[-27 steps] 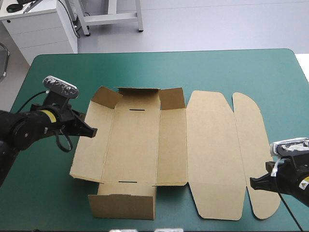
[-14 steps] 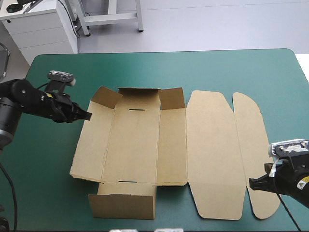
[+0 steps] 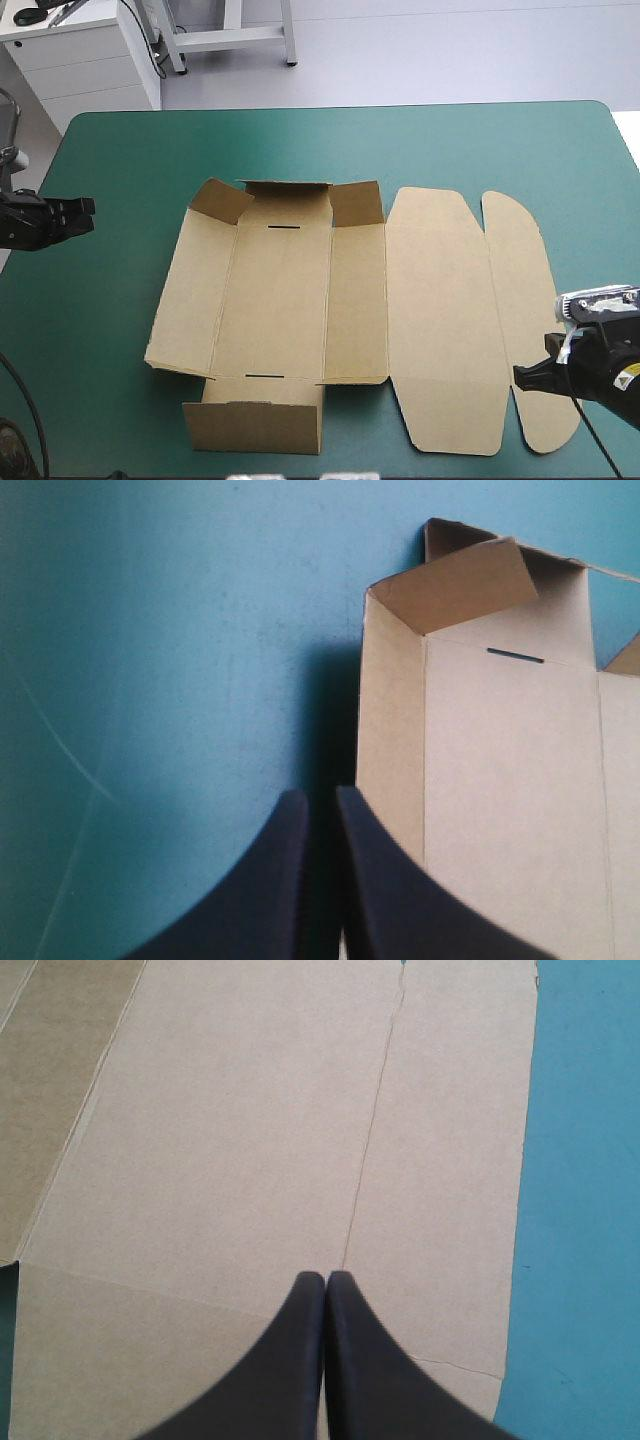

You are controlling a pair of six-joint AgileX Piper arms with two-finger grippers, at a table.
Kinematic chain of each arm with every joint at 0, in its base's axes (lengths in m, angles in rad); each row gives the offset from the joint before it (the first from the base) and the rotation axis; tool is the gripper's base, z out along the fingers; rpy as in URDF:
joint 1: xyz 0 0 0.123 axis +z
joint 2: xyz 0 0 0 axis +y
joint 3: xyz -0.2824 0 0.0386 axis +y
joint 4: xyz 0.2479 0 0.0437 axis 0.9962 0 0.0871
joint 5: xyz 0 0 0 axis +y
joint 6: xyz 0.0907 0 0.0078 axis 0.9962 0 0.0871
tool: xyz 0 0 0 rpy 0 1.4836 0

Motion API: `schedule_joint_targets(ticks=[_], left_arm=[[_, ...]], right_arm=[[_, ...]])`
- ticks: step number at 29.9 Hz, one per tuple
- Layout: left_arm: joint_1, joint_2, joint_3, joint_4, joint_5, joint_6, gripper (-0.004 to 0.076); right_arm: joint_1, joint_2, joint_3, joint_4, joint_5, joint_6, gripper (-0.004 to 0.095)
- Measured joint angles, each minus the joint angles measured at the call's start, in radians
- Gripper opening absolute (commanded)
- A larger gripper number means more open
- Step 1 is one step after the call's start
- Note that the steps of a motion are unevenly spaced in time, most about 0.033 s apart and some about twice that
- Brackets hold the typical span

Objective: Fold the box

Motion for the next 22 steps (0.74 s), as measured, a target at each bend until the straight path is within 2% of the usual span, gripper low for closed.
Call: schedule_joint_targets(ticks=[1, 5, 7, 8, 13, 22], left_arm=[[0.000, 0.000, 0.000, 0.010, 0.003, -0.005, 0.0257], [0.003, 0.016, 0.000, 0.031, 0.003, -0.014, 0.0558], [0.003, 0.030, 0.001, 0.029, 0.003, -0.014, 0.0671], [0.003, 0.039, 0.002, 0.024, 0.003, -0.010, 0.0699], [0.003, 0.087, 0.036, -0.038, 0.001, 0.018, 0.0719], [-0.044, 0.174, 0.250, -0.129, -0.022, 0.123, 0.0719]], right_arm=[[0.000, 0.000, 0.000, 0.001, 0.000, 0.000, -0.0015], [0.000, 0.000, 0.000, 0.014, -0.001, 0.000, -0.0015], [0.000, 0.000, 0.000, 0.016, -0.004, 0.000, -0.0015], [0.000, 0.000, 0.000, 0.016, -0.004, 0.000, -0.0015], [0.000, 0.000, 0.000, 0.018, -0.012, 0.000, -0.0015], [0.000, 0.000, 0.000, 0.020, -0.044, 0.000, -0.0015]])
